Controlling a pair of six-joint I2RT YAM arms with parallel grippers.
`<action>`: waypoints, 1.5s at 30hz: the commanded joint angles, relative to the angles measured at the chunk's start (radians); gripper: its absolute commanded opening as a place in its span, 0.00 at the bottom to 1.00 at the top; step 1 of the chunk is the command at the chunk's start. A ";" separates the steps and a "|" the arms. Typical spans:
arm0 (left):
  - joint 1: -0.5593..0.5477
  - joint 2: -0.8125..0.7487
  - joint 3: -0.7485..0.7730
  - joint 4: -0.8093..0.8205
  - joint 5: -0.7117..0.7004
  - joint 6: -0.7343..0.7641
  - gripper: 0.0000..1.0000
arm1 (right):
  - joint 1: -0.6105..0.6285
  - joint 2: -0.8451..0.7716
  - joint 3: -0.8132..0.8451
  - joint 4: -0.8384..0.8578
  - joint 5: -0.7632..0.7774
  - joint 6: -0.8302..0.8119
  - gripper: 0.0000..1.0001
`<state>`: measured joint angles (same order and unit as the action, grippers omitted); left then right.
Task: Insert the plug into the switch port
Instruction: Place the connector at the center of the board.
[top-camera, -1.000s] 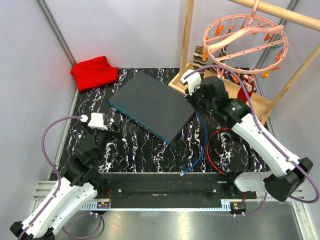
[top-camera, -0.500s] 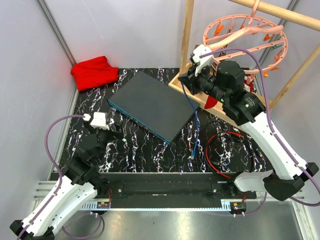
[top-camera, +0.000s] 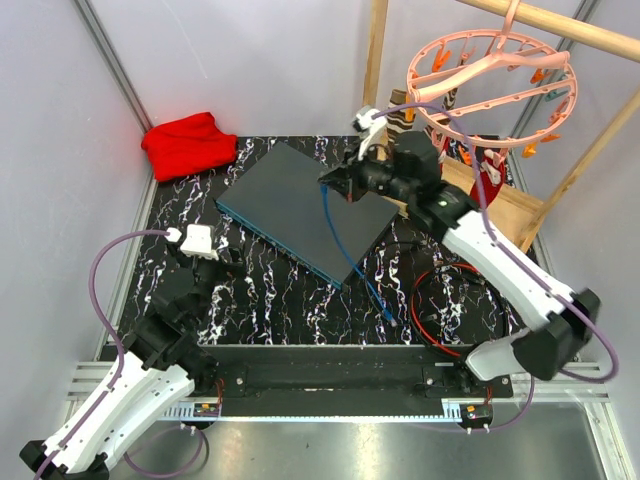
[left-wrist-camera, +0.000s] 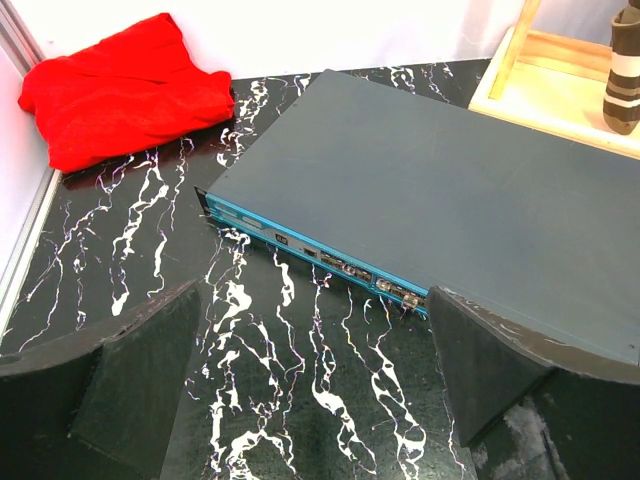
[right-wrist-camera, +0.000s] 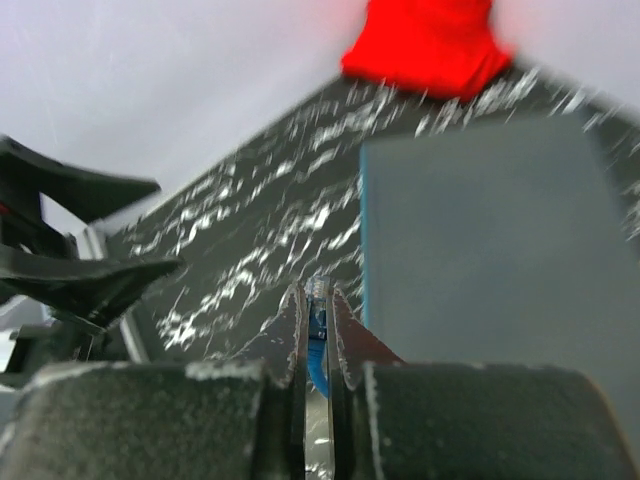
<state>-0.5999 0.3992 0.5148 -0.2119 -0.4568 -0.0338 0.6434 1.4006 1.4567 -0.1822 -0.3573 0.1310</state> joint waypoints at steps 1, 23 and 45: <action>0.002 0.006 0.008 0.036 0.006 0.011 0.99 | 0.027 0.080 0.003 0.047 -0.078 0.068 0.00; 0.003 -0.054 -0.015 0.055 -0.049 0.020 0.99 | 0.187 0.428 0.137 -0.128 -0.013 -0.099 0.71; 0.003 0.263 0.060 -0.253 0.018 -0.863 0.99 | 0.114 -0.107 -0.469 -0.332 0.353 0.104 0.78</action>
<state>-0.5999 0.6220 0.5339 -0.3870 -0.4706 -0.5461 0.7601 1.3460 1.0294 -0.5190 -0.0689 0.1581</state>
